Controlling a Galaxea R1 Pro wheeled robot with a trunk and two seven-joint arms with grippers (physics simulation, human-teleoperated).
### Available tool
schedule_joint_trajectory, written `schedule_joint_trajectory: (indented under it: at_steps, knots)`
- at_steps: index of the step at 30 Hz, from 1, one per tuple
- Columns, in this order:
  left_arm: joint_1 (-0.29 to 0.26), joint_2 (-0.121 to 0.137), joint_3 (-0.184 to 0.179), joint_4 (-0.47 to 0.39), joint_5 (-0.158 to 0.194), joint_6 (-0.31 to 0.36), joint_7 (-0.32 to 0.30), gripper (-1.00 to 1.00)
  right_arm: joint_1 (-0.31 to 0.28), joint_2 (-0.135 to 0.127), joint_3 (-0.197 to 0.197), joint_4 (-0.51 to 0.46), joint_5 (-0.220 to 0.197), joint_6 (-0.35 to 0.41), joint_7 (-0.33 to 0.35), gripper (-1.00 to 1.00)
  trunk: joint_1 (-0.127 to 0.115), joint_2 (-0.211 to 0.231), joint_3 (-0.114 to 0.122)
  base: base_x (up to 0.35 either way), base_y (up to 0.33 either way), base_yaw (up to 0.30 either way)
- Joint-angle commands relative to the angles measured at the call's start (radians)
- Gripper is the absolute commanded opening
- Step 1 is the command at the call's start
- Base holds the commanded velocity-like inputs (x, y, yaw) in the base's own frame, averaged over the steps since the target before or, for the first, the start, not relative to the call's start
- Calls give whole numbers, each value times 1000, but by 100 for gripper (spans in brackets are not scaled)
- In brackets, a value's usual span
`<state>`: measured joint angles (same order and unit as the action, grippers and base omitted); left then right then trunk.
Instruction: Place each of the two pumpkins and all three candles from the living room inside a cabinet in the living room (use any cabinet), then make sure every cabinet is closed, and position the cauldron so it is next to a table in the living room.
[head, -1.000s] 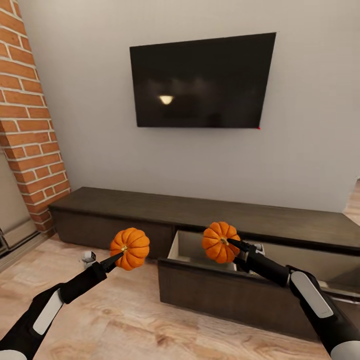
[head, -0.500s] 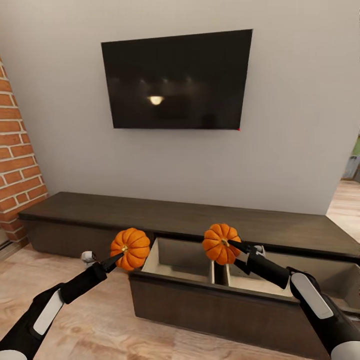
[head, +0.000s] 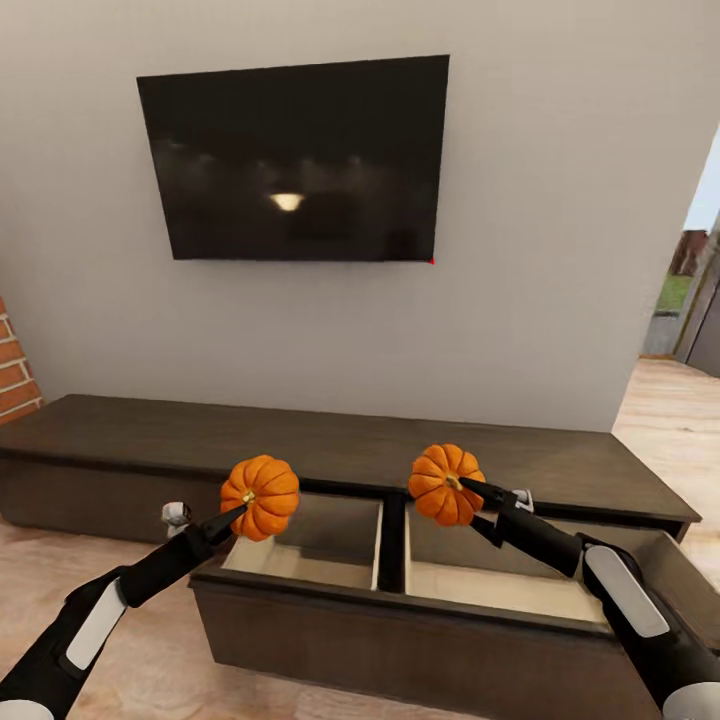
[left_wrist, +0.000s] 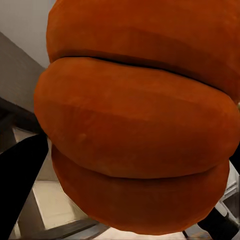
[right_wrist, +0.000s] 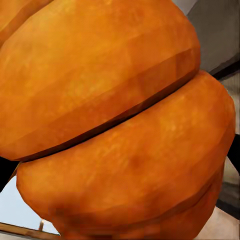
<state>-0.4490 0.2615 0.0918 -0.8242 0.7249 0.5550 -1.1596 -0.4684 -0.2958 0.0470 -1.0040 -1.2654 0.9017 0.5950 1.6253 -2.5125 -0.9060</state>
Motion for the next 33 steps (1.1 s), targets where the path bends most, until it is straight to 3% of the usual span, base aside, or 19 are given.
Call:
schedule_joint_trajectory:
  at_steps: [1,11,33]
  knots:
    - [0,0,2,-1,7,11,-2,-100,-1,0,-3,1,-13,6,6,-100,0,0,0,142,-231,-237]
    - [0,0,2,-1,7,11,-2,-100,-1,0,-12,1,-13,6,5,-100,0,0,9,38,-125,-211]
    - [0,-1,-2,-1,5,11,12,-100,-1,0,-12,1,-12,6,5,-100,0,0,9,11,-284,-5]
